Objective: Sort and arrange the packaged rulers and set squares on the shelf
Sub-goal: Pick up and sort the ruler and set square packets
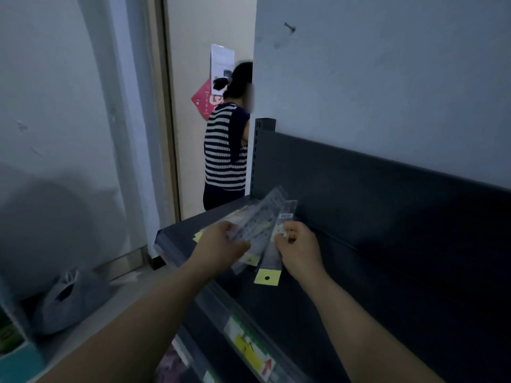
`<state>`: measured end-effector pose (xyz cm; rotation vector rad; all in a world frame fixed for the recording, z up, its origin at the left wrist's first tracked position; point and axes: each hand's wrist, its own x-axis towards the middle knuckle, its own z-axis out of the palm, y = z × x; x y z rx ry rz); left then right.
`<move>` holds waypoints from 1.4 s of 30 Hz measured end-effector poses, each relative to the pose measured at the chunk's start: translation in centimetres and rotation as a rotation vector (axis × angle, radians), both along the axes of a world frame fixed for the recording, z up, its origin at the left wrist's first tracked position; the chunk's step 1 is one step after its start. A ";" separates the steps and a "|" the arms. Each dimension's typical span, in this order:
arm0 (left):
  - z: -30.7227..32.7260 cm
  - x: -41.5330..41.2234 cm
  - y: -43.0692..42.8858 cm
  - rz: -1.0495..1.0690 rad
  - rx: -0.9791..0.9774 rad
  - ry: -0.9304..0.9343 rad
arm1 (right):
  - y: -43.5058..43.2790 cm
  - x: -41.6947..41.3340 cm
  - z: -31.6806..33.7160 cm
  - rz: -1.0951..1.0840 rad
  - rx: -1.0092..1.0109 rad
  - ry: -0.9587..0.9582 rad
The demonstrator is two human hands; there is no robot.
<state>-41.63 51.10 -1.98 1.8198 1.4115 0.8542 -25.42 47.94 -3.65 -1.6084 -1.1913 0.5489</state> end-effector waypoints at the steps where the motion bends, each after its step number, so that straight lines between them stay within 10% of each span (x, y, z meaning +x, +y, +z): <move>1: -0.1 -0.1 1.1 -0.010 0.002 0.023 | 0.7 -0.2 -0.2 -0.012 -0.012 -0.022; 12: -2.8 -2.6 9.0 -0.148 0.402 0.607 | 3.7 -2.1 -2.2 -0.127 -0.415 -0.483; 42: -0.2 9.1 -12.6 -1.059 0.666 0.197 | -28.1 -0.7 1.0 -0.843 -0.490 -0.668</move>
